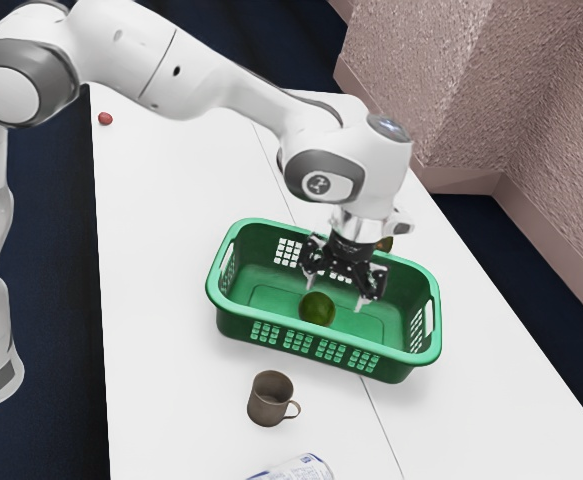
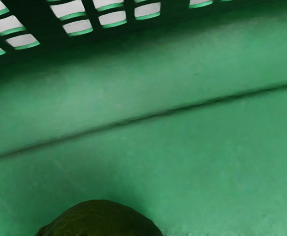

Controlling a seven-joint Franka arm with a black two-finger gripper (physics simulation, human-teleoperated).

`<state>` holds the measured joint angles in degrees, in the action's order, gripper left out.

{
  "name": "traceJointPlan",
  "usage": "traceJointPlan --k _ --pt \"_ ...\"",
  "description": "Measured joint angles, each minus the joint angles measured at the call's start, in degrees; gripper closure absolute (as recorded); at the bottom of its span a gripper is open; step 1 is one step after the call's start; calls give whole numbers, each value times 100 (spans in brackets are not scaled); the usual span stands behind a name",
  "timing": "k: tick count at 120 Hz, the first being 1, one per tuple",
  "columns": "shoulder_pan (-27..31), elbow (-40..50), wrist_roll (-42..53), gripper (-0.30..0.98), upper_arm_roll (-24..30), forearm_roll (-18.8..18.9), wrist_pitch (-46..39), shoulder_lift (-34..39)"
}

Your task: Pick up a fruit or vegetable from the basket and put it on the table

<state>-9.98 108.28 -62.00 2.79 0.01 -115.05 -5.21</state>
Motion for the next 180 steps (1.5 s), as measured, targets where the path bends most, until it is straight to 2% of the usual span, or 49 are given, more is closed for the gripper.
traceJointPlan --k 68,168,180 --pt "56 476 -814 0 -60 -159 -391 62" --pt "49 781 -1195 0 -51 -474 -637 33" --pt "46 777 -1195 21 -51 -494 -648 34"
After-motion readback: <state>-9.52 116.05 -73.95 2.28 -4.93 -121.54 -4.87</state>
